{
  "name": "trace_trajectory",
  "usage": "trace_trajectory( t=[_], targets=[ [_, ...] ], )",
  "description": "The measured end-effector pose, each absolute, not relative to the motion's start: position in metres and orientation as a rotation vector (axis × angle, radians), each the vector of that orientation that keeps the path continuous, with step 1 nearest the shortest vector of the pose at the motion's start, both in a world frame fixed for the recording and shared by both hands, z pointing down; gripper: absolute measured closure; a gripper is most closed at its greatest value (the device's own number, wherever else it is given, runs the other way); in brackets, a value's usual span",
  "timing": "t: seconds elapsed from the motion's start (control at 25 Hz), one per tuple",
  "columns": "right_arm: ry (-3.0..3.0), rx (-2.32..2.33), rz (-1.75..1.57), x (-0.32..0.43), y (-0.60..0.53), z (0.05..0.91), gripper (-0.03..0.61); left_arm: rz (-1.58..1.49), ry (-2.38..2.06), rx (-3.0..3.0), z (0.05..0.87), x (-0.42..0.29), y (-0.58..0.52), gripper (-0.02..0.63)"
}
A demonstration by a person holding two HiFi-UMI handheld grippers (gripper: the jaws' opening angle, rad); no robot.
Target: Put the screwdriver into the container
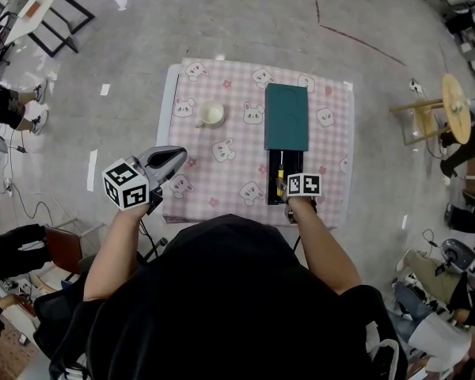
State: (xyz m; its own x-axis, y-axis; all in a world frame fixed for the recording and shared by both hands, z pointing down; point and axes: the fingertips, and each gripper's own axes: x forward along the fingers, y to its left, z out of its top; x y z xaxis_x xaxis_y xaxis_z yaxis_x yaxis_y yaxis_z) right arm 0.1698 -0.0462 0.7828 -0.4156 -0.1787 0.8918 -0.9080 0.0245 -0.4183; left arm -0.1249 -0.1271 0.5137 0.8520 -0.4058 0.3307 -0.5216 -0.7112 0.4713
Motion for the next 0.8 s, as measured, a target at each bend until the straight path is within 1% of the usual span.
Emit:
trace_trajectory(
  t=[0.8],
  targets=[
    [-1.611,1.12,1.477,0.174,-0.052,0.796,0.472,0.279,-0.677,2.444,0.517,-0.124,-0.131,0.614]
  ],
)
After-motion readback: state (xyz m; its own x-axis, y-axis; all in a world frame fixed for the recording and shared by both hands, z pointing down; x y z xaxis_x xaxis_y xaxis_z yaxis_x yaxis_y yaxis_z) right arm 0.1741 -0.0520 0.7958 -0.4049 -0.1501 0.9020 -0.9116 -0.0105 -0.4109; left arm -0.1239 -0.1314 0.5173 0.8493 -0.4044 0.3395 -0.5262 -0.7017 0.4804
